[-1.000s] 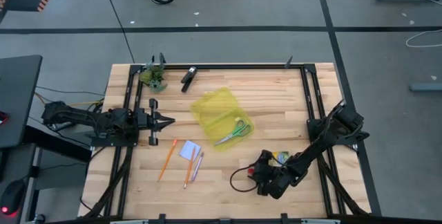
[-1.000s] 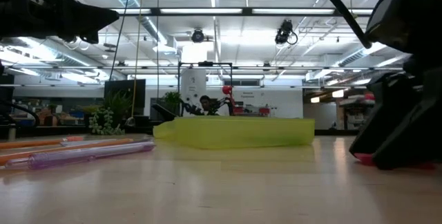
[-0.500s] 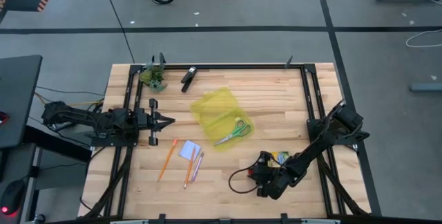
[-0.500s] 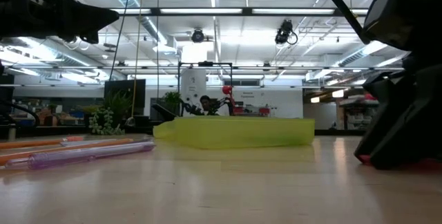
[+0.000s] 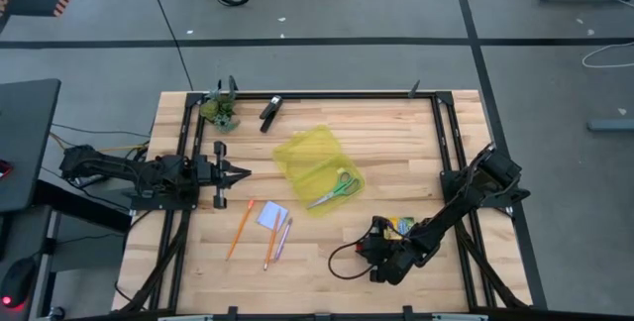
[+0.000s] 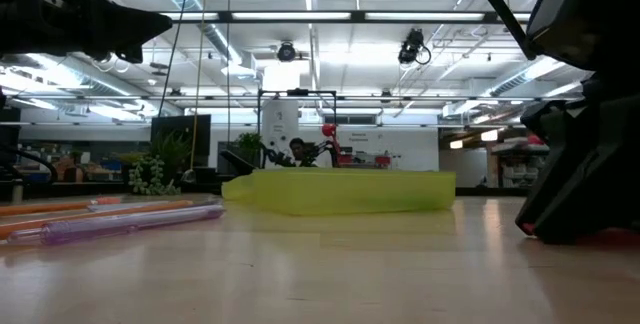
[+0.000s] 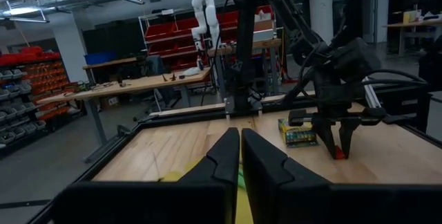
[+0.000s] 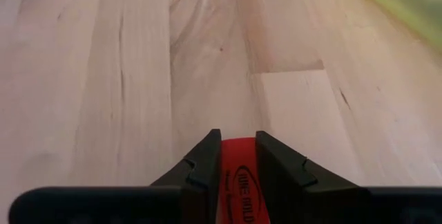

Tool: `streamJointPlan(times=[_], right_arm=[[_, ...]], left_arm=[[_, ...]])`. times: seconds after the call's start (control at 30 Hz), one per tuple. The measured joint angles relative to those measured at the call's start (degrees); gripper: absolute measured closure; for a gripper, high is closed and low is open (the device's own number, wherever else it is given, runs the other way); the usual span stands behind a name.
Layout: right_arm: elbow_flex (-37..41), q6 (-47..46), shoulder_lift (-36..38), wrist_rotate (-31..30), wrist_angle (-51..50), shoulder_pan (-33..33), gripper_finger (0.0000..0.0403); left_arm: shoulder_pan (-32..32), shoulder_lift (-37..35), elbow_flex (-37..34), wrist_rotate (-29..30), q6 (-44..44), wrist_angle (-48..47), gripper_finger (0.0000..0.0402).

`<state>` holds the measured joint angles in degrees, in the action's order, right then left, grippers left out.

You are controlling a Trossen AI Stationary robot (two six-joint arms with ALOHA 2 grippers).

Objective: Pack school essentials
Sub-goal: Put the red eraser into the yellow supply box

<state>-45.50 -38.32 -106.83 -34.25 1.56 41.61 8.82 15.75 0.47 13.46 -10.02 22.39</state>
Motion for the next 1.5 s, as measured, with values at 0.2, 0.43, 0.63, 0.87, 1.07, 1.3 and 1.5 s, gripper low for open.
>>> streamJointPlan(times=[0.2,0.43,0.63,0.87,1.07,1.3,1.5], right_arm=[[-0.3,2.6,0.4,0.3,-0.4,-0.9,0.0309],[-2.5,7.4,0.3,0.0,-3.7,-2.4,0.0309],[-4.0,11.6,0.3,-0.5,-5.2,-4.2,0.0309],[-5.6,16.3,0.3,-0.3,-6.7,-5.7,0.0309],[-7.5,20.2,0.3,-0.2,-9.9,-7.2,0.0309],[-7.6,24.6,0.4,0.6,-9.8,-8.9,0.0308],[-7.6,27.7,0.4,2.2,-9.7,-10.4,0.0308]], left_arm=[[0.0,0.0,0.0,0.0,0.0,0.0,0.0371],[0.0,0.0,0.0,0.0,0.0,0.0,0.0368],[0.0,0.0,0.0,0.0,0.0,0.0,0.0378],[0.0,0.0,0.0,0.0,0.0,0.0,0.0371],[0.0,0.0,0.0,0.0,0.0,0.0,0.0366],[0.0,0.0,0.0,0.0,0.0,0.0,0.0372],[0.0,0.0,0.0,0.0,0.0,0.0,0.0369]])
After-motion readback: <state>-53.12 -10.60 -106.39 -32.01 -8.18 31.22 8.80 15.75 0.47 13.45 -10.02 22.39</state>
